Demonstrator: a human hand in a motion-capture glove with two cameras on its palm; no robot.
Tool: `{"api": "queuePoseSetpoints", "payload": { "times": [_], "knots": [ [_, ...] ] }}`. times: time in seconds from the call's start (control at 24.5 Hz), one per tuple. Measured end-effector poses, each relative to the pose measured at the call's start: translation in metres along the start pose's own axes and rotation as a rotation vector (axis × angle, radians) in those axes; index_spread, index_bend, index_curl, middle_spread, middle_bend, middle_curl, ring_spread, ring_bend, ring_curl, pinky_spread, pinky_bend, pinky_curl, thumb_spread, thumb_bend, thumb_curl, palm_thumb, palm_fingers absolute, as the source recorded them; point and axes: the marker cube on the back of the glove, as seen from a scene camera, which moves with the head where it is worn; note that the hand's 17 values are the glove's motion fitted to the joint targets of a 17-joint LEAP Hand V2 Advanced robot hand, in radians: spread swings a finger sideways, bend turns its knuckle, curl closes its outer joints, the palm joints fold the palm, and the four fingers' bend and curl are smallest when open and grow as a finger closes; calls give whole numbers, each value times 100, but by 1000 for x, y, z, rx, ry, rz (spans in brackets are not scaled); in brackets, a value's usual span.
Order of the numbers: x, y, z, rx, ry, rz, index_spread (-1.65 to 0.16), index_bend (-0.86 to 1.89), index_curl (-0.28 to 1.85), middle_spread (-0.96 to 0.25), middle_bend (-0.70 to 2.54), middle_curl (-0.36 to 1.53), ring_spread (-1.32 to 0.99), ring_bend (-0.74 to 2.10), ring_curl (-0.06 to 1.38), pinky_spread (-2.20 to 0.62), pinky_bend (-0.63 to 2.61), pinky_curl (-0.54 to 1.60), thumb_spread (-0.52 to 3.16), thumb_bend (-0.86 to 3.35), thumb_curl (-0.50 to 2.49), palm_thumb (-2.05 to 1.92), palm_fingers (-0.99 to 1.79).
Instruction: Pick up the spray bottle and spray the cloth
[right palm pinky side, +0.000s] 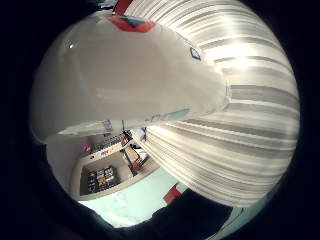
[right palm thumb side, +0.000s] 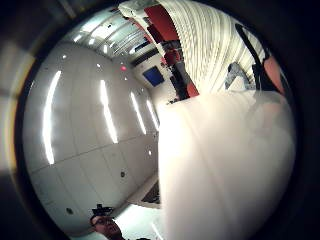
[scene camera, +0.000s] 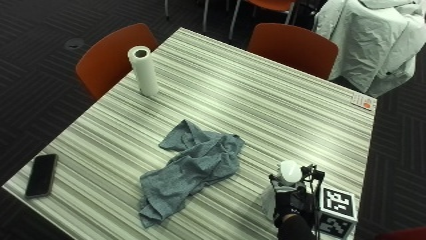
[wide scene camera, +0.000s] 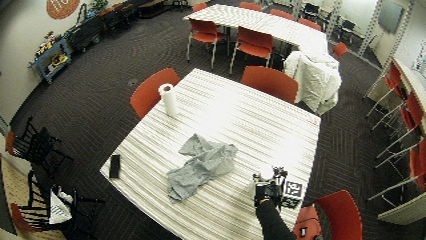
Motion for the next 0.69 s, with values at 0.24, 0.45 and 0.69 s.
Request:
{"api": "queuePoseSetpoints", "payload": {
  "times": [0.24,0.45,0.69],
  "knots": [
    [-26,-15,4,-10,-9,-32,-22,60,53,-6,51,48,-9,40,38,16,6,12,74,10,62,124,60],
    [-76,-25,16,-41,-3,-89,-22,60,54,-5,52,49,-9,42,39,15,8,11,71,9,64,124,60],
    [-149,-21,19,-19,-9,-162,-21,60,55,-4,52,50,-9,43,40,14,9,10,66,8,66,124,60]
  ]
}}
